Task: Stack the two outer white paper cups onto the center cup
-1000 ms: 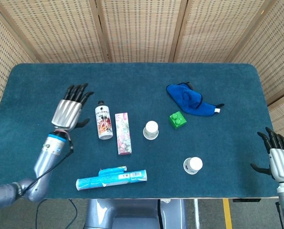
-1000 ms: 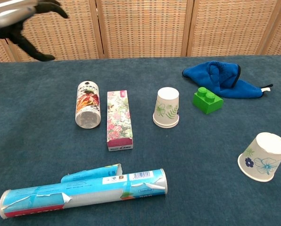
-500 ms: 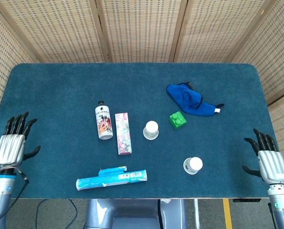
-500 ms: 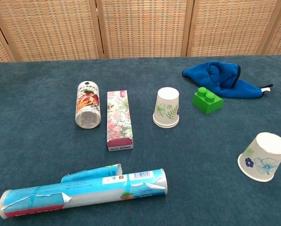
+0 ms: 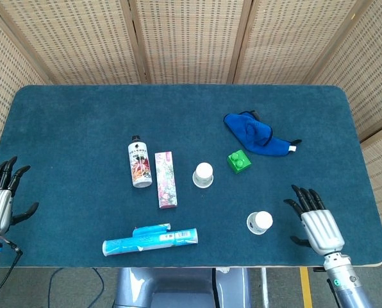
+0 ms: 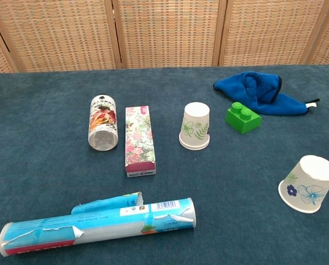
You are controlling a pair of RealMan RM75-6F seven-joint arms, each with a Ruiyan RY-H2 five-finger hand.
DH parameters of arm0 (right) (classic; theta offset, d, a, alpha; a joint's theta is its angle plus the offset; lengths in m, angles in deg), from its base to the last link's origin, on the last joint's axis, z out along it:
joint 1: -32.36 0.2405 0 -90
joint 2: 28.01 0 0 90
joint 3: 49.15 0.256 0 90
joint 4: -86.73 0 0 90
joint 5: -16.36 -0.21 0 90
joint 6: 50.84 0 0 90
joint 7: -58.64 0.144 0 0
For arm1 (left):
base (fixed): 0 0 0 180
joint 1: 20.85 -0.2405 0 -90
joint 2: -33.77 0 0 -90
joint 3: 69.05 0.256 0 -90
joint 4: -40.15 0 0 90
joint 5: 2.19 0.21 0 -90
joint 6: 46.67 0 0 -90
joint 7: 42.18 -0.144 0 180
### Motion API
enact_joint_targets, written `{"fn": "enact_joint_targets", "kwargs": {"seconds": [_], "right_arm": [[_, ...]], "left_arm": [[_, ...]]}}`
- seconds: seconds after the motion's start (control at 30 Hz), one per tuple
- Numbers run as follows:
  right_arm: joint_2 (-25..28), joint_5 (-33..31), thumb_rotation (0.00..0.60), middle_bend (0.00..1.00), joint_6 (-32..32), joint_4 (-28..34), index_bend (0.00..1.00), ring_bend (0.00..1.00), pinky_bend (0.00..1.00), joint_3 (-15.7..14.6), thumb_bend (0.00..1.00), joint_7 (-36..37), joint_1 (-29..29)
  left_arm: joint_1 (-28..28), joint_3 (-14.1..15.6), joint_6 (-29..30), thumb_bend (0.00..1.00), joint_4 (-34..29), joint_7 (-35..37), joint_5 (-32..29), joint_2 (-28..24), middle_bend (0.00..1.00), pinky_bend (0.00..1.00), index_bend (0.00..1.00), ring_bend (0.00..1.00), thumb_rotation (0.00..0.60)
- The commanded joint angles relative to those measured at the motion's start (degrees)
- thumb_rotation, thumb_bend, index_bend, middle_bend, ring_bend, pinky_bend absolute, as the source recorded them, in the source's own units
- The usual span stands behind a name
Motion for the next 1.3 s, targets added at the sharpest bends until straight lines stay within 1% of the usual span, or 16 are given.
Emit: {"fn": "enact_joint_targets", "kwargs": {"seconds": [0.03, 0.13, 0.17, 0.27, 0.5, 0.67, 0.9, 1.0, 1.1, 1.23, 1.3], "right_arm": [[-0.70, -2.46, 0.600, 0.00, -3.22, 3.23, 0.28, 0.00, 0.00, 1.14, 0.06, -3.73, 2.32], [-1.74, -7.54, 0.600, 0.00, -7.57, 5.78, 0.30, 0.00, 0.00, 2.79, 0.07, -9.31, 5.26], [-2.11, -9.62, 0.600, 0.00, -8.34, 6.51, 0.30, 0.00, 0.00, 3.26, 0.07, -11.39, 5.93], [-3.05, -13.28, 0.600, 0.00, -9.38, 7.60, 0.32, 0.00, 0.00, 3.68, 0.07, -14.74, 7.10], [-5.12, -18.59, 0.600, 0.00, -9.87, 7.76, 0.33, 0.00, 0.01, 4.01, 0.07, -19.38, 9.16], [-5.87, -21.61, 0.600, 0.00, -9.39, 7.36, 0.33, 0.00, 0.01, 3.65, 0.07, -21.85, 10.01], [-6.15, -23.33, 0.600, 0.01, -8.41, 6.60, 0.37, 0.00, 0.01, 2.85, 0.07, -21.90, 10.18], [-6.59, -23.78, 0.600, 0.04, -8.25, 5.90, 0.43, 0.00, 0.02, 2.58, 0.07, -21.31, 10.33], [-7.19, -23.36, 0.600, 0.05, -8.06, 5.33, 0.47, 0.00, 0.03, 2.16, 0.07, -21.05, 10.54], [-7.97, -23.25, 0.600, 0.07, -7.87, 4.92, 0.49, 0.00, 0.03, 1.93, 0.07, -20.82, 10.88], [-8.23, -23.34, 0.600, 0.07, -7.77, 4.91, 0.48, 0.00, 0.04, 1.89, 0.07, -20.96, 11.12]], "left_arm": [[-0.46, -0.60, -0.44, 0.25, 0.18, 0.56, 0.34, -0.27, 0.00, 0.00, 0.16, 0.00, 0.600], [-0.77, -0.97, -1.53, 0.25, 0.09, 1.08, 1.02, -0.57, 0.00, 0.00, 0.16, 0.00, 0.600], [-0.89, -1.17, -1.79, 0.25, 0.05, 1.18, 1.32, -0.61, 0.00, 0.00, 0.16, 0.00, 0.600], [-1.26, -1.61, -2.22, 0.25, 0.05, 1.11, 2.09, -0.59, 0.00, 0.00, 0.17, 0.00, 0.600], [-2.10, -3.04, -2.82, 0.25, 0.21, 1.35, 2.87, -0.47, 0.00, 0.00, 0.17, 0.00, 0.600], [-2.61, -3.96, -3.38, 0.25, 0.42, 1.76, 3.23, -0.51, 0.00, 0.00, 0.17, 0.00, 0.600], [-3.16, -4.80, -4.14, 0.25, 0.41, 2.02, 3.76, -0.61, 0.00, 0.00, 0.18, 0.00, 0.600], [-3.38, -5.27, -4.33, 0.25, 0.44, 2.18, 4.03, -0.51, 0.00, 0.00, 0.18, 0.00, 0.600], [-3.57, -5.61, -4.63, 0.25, 0.51, 2.25, 4.15, -0.45, 0.00, 0.00, 0.19, 0.00, 0.600], [-3.77, -6.10, -5.07, 0.25, 0.64, 2.38, 4.12, -0.39, 0.00, 0.00, 0.19, 0.00, 0.600], [-3.84, -6.32, -5.39, 0.25, 0.72, 2.49, 4.07, -0.43, 0.00, 0.00, 0.19, 0.00, 0.600]]}}
